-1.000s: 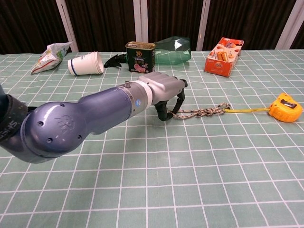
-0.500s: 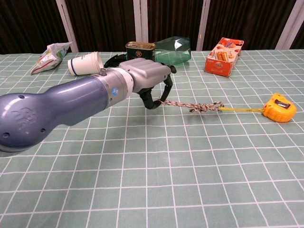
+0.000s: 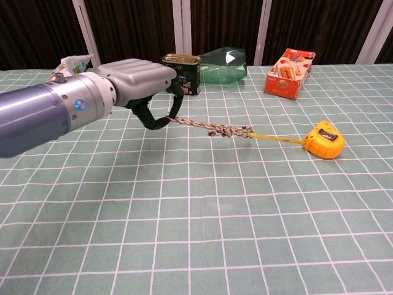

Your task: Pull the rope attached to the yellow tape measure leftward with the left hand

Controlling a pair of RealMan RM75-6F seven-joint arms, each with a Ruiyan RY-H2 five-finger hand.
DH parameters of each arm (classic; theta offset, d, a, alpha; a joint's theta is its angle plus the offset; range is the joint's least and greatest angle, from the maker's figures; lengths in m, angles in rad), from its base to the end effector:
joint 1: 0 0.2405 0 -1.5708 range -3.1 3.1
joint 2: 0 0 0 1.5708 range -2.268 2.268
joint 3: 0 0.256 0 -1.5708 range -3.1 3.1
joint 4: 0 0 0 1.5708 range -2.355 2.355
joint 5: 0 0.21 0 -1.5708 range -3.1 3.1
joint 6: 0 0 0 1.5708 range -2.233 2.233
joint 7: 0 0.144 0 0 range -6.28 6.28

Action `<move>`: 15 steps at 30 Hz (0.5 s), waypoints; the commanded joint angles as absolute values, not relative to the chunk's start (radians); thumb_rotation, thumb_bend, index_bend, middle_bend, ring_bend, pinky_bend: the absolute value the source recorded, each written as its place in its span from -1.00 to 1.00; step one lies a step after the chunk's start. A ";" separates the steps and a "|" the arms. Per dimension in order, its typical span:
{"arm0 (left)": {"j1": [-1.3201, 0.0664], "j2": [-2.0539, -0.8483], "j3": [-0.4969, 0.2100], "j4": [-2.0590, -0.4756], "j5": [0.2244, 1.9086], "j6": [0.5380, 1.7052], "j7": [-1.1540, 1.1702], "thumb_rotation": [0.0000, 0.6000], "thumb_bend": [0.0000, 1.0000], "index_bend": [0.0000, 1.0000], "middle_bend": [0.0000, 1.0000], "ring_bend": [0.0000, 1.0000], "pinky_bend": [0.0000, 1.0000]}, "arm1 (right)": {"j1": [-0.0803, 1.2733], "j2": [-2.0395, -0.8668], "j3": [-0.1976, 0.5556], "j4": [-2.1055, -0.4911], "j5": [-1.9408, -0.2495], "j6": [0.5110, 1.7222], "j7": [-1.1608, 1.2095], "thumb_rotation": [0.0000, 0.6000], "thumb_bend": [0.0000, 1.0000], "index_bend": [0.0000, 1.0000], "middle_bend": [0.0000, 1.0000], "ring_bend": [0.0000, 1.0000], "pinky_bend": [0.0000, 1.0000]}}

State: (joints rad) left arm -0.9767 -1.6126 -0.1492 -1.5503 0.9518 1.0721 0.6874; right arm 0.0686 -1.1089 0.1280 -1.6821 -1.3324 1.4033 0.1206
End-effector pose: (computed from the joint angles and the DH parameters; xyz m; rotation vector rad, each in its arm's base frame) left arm -0.0628 0.3485 -0.0322 -1.9825 -0.6071 -0.8961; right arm -0.3201 -0.1894 0.1638 1.1661 -1.1225 0.9627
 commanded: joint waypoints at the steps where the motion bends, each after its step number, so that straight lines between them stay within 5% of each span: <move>1: -0.928 -1.555 -0.116 -1.608 0.989 1.112 0.662 1.00 0.11 0.15 -1.00 -1.00 -1.00 | 0.068 -1.110 0.127 -1.681 -1.335 1.405 0.117 1.00 -0.63 -1.00 -1.00 -1.00 -1.00; 15: -0.745 -1.342 0.001 -1.690 1.099 1.229 0.537 1.00 0.11 0.15 -1.00 -1.00 -1.00 | 0.069 -1.119 0.123 -1.681 -1.346 1.413 0.094 1.00 -0.63 -1.00 -1.00 -1.00 -1.00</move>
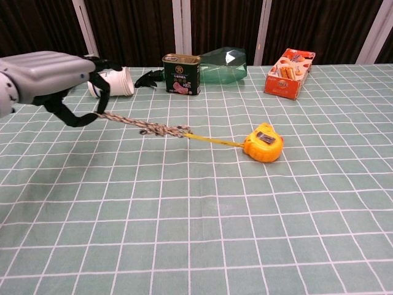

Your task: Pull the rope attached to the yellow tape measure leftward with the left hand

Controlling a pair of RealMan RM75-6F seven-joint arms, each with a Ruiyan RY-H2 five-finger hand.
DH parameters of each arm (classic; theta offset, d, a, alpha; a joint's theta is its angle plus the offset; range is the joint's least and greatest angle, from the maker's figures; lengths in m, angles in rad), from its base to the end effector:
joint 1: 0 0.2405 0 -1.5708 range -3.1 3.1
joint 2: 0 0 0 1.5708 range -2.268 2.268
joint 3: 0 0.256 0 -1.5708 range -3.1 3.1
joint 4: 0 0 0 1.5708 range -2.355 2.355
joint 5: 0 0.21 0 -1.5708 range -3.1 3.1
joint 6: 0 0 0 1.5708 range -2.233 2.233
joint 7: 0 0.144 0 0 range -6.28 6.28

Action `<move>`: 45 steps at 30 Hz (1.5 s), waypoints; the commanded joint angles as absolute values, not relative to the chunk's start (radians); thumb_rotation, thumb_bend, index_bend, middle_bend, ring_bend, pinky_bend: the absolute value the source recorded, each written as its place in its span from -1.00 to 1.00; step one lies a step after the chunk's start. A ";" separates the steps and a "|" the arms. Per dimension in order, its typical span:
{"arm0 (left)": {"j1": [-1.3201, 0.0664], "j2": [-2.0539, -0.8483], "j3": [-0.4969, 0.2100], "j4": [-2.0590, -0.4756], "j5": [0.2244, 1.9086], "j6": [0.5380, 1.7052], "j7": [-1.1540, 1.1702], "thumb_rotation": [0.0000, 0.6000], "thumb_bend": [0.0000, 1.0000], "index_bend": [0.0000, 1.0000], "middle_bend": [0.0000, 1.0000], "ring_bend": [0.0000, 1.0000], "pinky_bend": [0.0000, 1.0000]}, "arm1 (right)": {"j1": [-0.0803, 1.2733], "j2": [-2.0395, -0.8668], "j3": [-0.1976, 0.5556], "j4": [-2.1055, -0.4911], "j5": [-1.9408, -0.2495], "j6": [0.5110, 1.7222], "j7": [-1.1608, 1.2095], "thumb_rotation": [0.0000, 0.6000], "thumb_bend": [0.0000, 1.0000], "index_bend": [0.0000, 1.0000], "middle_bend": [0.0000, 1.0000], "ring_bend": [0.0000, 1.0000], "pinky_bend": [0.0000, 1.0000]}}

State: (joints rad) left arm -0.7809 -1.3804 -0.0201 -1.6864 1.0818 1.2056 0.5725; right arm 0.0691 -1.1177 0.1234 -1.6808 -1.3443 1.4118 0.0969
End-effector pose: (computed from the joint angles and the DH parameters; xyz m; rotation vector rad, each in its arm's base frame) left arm -0.1495 0.3229 0.0354 -1.8618 -0.6414 -0.8178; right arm -0.3180 -0.1888 0.1610 1.1837 -1.1040 0.9563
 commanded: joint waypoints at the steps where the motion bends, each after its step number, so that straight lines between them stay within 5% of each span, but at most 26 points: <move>1: -0.732 -1.329 0.005 -1.687 1.098 1.235 0.525 1.00 0.11 0.15 -1.00 -1.00 -1.00 | 0.069 -1.120 0.122 -1.681 -1.347 1.414 0.092 1.00 -0.63 -1.00 -1.00 -1.00 -1.00; 16: -0.584 -1.186 0.005 -1.574 1.074 1.297 0.365 1.00 0.11 0.15 -0.99 -1.00 -1.00 | 0.075 -1.131 0.118 -1.680 -1.357 1.413 0.072 1.00 -0.63 -1.00 -1.00 -1.00 -1.00; 33: -0.494 -1.154 -0.029 -1.499 1.013 1.269 0.289 1.00 0.03 0.04 -1.00 -1.00 -1.00 | 0.078 -1.134 0.116 -1.681 -1.357 1.408 0.068 1.00 -0.63 -1.00 -1.00 -1.00 -1.00; 36: -0.483 -1.151 -0.032 -1.502 1.014 1.264 0.286 1.00 -0.07 -0.07 -1.00 -1.00 -1.00 | 0.078 -1.133 0.115 -1.681 -1.360 1.410 0.067 1.00 -0.63 -1.00 -1.00 -1.00 -1.00; 45: -0.438 -1.124 -0.054 -1.568 1.001 1.284 0.255 1.00 -0.84 -0.79 -1.00 -1.00 -1.00 | 0.077 -1.132 0.113 -1.680 -1.362 1.410 0.065 1.00 -0.63 -1.00 -1.00 -1.00 -1.00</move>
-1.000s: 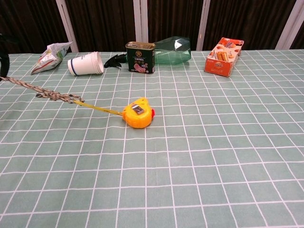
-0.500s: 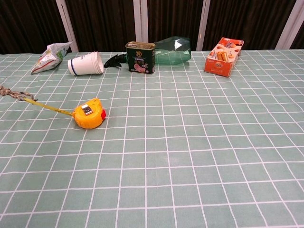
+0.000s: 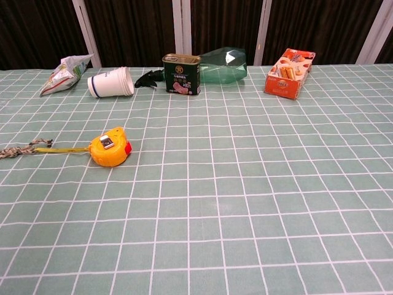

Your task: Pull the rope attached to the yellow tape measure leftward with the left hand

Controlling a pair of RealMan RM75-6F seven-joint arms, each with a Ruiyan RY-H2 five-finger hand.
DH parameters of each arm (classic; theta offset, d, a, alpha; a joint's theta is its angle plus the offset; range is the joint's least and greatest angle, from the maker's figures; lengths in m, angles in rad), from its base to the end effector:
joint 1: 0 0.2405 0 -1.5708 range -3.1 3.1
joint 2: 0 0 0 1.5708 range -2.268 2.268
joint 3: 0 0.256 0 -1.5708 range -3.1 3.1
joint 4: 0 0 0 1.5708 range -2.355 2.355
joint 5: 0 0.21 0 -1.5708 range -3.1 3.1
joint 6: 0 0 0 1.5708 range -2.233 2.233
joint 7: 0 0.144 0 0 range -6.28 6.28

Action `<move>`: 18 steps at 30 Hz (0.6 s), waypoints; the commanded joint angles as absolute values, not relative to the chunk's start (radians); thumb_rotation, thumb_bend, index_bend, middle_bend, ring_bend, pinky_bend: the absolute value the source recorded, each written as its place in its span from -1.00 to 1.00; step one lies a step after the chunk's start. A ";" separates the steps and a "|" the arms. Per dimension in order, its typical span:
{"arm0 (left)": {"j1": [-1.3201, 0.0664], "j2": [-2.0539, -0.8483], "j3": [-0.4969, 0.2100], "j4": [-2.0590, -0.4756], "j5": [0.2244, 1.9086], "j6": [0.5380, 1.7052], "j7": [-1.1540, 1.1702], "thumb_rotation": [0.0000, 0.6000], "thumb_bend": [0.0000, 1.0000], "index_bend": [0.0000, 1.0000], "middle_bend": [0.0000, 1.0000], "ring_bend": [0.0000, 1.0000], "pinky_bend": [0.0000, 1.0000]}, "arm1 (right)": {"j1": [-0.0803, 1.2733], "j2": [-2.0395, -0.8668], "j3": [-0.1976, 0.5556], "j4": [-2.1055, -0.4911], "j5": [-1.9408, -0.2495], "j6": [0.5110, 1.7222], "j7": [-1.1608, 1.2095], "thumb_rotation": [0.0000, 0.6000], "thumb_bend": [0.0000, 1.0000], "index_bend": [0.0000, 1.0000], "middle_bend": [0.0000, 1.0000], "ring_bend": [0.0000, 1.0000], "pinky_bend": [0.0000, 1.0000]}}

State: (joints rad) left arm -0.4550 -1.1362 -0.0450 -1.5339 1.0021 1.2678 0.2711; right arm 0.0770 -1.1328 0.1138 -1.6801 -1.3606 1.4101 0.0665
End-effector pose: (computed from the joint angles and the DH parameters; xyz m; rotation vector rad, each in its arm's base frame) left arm -0.3132 0.2945 0.1615 -1.3692 -0.8320 -0.6016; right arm -0.3141 -0.1895 0.1538 1.2184 -1.0925 0.9479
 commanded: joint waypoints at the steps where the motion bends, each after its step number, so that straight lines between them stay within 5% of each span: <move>1: -0.429 -1.118 -0.058 -1.590 1.003 1.296 0.246 1.00 -0.87 -0.84 -1.00 -1.00 -1.00 | 0.078 -1.132 0.112 -1.680 -1.364 1.410 0.065 1.00 -0.63 -1.00 -1.00 -1.00 -1.00; 10: -0.295 -1.092 -0.015 -1.833 1.209 1.534 0.183 1.00 -0.96 -1.00 -1.00 -1.00 -1.00 | 0.081 -1.129 0.097 -1.672 -1.396 1.407 0.053 1.00 -0.63 -1.00 -1.00 -1.00 -1.00; 18: -0.200 -1.161 0.106 -1.810 1.405 1.620 0.226 1.00 -1.00 -1.00 -1.00 -1.00 -1.00 | 0.088 -1.121 0.070 -1.663 -1.460 1.408 0.036 1.00 -0.63 -1.00 -1.00 -1.00 -1.00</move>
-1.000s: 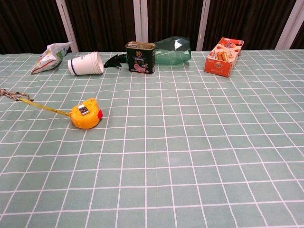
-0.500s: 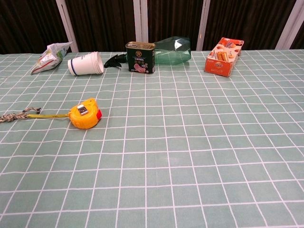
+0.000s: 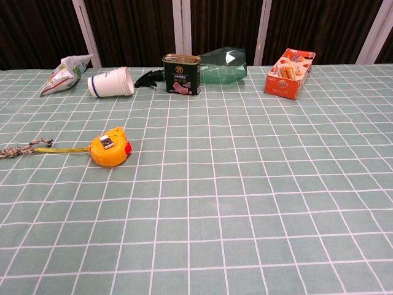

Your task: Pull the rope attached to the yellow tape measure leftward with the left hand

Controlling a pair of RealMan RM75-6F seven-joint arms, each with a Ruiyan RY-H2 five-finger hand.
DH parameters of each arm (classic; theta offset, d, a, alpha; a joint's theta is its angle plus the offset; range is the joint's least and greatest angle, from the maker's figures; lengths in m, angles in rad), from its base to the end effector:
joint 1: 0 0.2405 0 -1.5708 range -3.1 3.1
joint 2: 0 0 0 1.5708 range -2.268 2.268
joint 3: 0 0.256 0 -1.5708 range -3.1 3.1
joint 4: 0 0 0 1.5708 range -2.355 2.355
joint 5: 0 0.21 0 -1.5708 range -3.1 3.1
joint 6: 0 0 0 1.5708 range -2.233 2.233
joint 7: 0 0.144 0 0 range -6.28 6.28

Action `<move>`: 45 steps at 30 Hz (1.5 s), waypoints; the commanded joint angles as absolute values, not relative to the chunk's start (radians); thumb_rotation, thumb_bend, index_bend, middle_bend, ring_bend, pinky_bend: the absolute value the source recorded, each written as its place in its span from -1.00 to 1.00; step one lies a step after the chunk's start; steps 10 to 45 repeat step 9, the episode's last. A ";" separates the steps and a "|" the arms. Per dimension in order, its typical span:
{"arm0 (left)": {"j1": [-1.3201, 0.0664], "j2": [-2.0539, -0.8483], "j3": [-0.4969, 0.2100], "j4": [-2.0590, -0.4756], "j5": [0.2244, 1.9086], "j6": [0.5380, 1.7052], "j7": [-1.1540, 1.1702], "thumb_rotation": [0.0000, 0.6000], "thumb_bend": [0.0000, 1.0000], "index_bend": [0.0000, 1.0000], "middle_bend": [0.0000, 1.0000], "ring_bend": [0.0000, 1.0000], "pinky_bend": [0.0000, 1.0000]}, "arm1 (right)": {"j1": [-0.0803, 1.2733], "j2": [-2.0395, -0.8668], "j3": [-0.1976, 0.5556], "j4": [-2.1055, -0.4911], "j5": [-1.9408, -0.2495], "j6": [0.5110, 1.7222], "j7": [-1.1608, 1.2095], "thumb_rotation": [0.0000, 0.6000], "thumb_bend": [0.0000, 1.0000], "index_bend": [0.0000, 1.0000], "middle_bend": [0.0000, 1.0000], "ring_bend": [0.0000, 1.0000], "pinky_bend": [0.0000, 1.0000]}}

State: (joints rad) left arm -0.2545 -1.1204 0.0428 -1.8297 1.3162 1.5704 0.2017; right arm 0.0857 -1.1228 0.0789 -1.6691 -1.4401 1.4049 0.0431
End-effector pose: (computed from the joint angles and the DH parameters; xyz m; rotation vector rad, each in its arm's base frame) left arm -0.2659 0.2036 0.1474 -1.3545 -0.9146 -0.9048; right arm -0.3083 -0.1859 0.1488 1.3311 -1.0494 0.9305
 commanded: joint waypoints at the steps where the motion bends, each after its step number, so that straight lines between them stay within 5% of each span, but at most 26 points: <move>1: -0.194 -1.171 0.109 -1.797 1.420 1.623 0.220 1.00 -1.00 -1.00 -1.00 -1.00 -1.00 | 0.089 -1.123 0.067 -1.660 -1.468 1.409 0.033 1.00 -0.63 -1.00 -1.00 -1.00 -1.00; 9: -0.189 -1.205 0.118 -1.690 1.526 1.617 0.184 1.00 -1.00 -1.00 -1.00 -1.00 -1.00 | 0.088 -1.130 0.050 -1.643 -1.507 1.423 0.007 1.00 -0.63 -1.00 -1.00 -1.00 -1.00; 45: -0.189 -1.205 0.118 -1.690 1.526 1.617 0.184 1.00 -1.00 -1.00 -1.00 -1.00 -1.00 | 0.088 -1.130 0.050 -1.643 -1.507 1.423 0.007 1.00 -0.63 -1.00 -1.00 -1.00 -1.00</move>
